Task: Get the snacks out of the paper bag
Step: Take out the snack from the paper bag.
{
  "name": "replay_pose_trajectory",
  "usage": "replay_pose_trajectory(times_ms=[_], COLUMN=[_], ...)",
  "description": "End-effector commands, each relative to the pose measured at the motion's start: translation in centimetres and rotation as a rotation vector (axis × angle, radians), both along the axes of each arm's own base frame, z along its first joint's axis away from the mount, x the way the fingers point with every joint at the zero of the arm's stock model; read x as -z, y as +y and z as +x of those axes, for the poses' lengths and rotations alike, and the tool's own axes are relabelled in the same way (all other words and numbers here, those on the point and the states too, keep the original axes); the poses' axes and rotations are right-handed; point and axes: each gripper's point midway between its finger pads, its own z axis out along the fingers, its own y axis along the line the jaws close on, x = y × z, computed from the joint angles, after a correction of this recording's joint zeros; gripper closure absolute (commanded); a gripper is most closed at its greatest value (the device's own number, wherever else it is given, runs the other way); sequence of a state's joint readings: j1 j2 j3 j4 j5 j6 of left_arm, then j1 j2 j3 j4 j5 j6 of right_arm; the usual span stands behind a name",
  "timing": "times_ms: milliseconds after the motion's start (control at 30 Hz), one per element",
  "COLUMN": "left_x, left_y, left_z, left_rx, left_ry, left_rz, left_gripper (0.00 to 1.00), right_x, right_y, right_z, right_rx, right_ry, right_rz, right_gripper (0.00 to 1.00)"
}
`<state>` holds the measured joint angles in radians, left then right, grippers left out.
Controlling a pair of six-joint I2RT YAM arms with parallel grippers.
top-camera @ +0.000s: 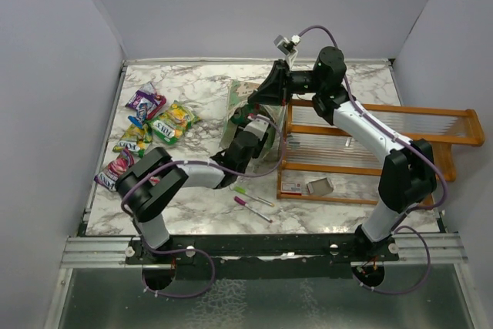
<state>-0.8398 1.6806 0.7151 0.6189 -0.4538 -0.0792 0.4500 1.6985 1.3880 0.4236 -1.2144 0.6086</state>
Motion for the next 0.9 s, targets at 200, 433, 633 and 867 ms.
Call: replay_pose_trajectory(times_ms=[200,433,633,867], left_x=[-0.2,-0.7,-2.3,-3.0], left_y=[-1.7,-1.6,-1.4,-3.0], left_z=[4.2,6.3,8.0,9.0], left_rx=[-0.047,-0.033,-0.061,-0.053], left_ry=[-0.031,0.015,-0.015,-0.040], left_rz=[-0.119,-0.220,-0.285,-0.409], left_gripper=[0.52,0.59,0.50,0.41], right_x=[-2.7,-3.3,-3.3,-3.2], right_y=[-0.2,-0.1,0.4,0.8], right_z=[-1.6,-2.1,-2.3,-2.6], right_rx=[-0.016,-0.026,-0.036,-0.045], right_ry=[-0.049,-0.061,-0.060,-0.060], right_rz=[0.048,0.053,0.052,0.043], right_gripper=[0.99,0.99,0.99,0.99])
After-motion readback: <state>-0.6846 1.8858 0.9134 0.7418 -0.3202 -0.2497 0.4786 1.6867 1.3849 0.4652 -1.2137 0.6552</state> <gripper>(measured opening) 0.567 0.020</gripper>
